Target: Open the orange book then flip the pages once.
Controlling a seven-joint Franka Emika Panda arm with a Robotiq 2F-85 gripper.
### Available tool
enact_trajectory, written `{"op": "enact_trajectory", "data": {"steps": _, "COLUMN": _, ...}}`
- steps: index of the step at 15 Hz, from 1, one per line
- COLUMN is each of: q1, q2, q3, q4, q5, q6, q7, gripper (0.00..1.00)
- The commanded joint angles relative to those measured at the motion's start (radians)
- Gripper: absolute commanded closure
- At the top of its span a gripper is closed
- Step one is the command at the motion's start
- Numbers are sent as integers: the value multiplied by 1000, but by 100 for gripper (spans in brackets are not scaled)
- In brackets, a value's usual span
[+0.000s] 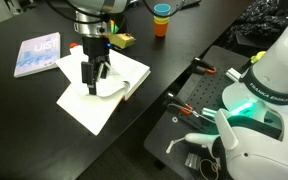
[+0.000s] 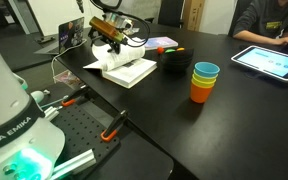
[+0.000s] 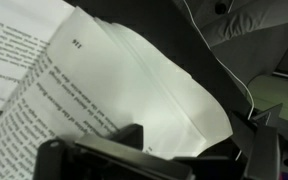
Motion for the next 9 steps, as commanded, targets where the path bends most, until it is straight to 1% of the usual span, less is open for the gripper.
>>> {"op": "enact_trajectory", "data": {"steps": 1, "q1": 57, "q2": 19, "q3": 16, "q4": -20, "q5": -15, "q6": 138, "q7": -47, "gripper": 0}}
{"op": "enact_trajectory", "data": {"steps": 2, "q1": 68, "q2": 26, "q3": 23, "q4": -29, "q5": -21, "q6": 172, "q7": -53, "gripper": 0}}
{"op": "enact_trajectory", "data": {"steps": 5, "q1": 83, "q2": 38, "q3": 77, "q4": -44, "q5": 9, "q6": 212, "q7": -90, "gripper": 0}}
{"op": "enact_trajectory", "data": {"steps": 9, "q1": 96, "q2": 51, "q3": 141, "q4": -44, "q5": 9, "q6": 233, "q7": -122, "gripper": 0}}
